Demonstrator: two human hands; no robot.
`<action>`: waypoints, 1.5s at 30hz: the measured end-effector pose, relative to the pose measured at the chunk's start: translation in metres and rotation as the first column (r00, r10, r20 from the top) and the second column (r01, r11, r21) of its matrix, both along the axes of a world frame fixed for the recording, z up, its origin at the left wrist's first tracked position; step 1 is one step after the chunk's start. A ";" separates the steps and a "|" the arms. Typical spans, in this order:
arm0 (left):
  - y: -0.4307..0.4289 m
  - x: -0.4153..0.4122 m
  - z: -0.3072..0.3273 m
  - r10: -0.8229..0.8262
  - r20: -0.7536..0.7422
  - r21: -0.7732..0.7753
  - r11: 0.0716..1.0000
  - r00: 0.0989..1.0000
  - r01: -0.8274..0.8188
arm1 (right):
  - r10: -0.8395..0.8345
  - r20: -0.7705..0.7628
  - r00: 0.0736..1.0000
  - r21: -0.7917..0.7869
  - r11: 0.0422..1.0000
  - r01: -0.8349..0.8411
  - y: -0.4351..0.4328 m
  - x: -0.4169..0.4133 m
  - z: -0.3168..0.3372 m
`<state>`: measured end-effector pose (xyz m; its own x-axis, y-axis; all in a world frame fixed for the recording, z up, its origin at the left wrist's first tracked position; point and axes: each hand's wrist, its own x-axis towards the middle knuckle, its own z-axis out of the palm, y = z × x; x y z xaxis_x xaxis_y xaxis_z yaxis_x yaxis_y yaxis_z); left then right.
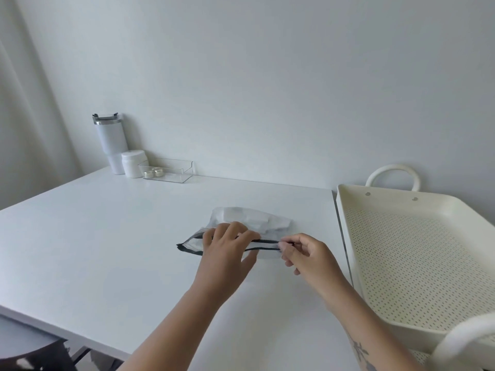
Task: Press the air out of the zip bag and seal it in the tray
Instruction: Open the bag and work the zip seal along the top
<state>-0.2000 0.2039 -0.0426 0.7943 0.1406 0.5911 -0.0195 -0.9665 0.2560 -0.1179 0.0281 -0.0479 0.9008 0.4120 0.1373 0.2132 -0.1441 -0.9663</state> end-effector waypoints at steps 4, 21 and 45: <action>0.009 0.006 0.004 -0.042 0.006 -0.160 0.986 0.999 0.042 | 0.005 0.069 0.998 -0.078 0.997 0.000 0.004 0.002 -0.007; 0.045 0.037 0.014 -0.093 -0.051 -0.494 0.868 0.994 0.056 | -0.042 0.087 0.995 -0.052 0.998 0.046 0.034 0.026 -0.010; 0.039 0.078 0.033 -0.256 -0.073 -0.674 0.725 0.964 0.142 | -0.063 0.373 0.926 -0.402 0.888 0.222 0.031 0.044 -0.030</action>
